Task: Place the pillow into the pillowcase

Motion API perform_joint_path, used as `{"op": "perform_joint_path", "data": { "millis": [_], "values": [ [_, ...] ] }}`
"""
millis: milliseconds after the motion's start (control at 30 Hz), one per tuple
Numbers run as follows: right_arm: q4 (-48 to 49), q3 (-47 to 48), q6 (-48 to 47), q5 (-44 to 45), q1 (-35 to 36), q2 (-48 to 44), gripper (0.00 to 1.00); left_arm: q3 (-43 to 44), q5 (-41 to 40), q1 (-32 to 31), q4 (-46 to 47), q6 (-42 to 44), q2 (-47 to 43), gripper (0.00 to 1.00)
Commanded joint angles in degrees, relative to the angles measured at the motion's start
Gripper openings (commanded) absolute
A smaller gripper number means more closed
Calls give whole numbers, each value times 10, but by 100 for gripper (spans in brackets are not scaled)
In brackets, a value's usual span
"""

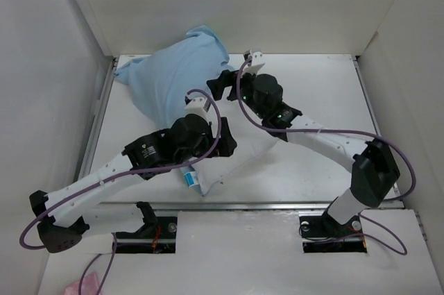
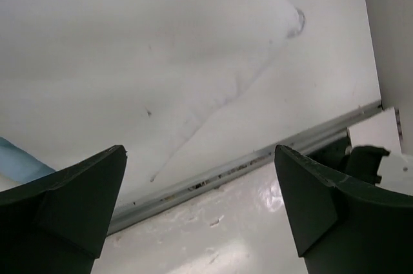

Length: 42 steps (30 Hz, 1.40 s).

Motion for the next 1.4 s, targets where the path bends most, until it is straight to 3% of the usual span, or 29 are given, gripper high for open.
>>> {"op": "perform_joint_path", "data": {
  "millis": [0, 33, 133, 333, 500, 567, 767, 867, 1033, 1100, 1233, 1367],
  "values": [
    [-136, 38, -8, -11, -36, -22, 99, 44, -112, 9, -17, -18, -1, 100],
    [-146, 38, 9, -11, -50, -16, 99, 44, -149, 15, -23, -26, -1, 100],
    [-176, 46, 37, -87, -119, 12, 98, 38, -161, 75, -12, -35, 39, 100],
    [-181, 10, 37, -193, -167, 39, 94, 57, -74, 205, 29, -2, 195, 100],
    [-181, -32, 23, -286, -167, 74, 82, 96, -22, 250, 46, 37, 294, 100],
    [-176, -53, 23, -342, -167, 74, 82, 121, -22, 266, 46, 44, 329, 98],
    [-191, -85, -60, -358, -37, 39, 82, 175, -32, 288, 26, 78, 352, 94],
    [-204, -73, -71, -351, 23, 26, 82, 214, -110, 288, -30, 71, 352, 96],
    [-245, -24, -71, -244, 16, -12, 83, 202, -163, 287, -53, 79, 271, 100],
    [-269, -12, -34, -209, -5, -31, 84, 189, -163, 274, -53, 79, 246, 100],
    [-288, -23, 45, -218, -129, -73, 86, 165, -171, 209, -59, 97, 216, 100],
    [-274, -71, 87, -239, -229, -104, 87, 158, -187, 96, -59, 117, 229, 100]
  ]
}}
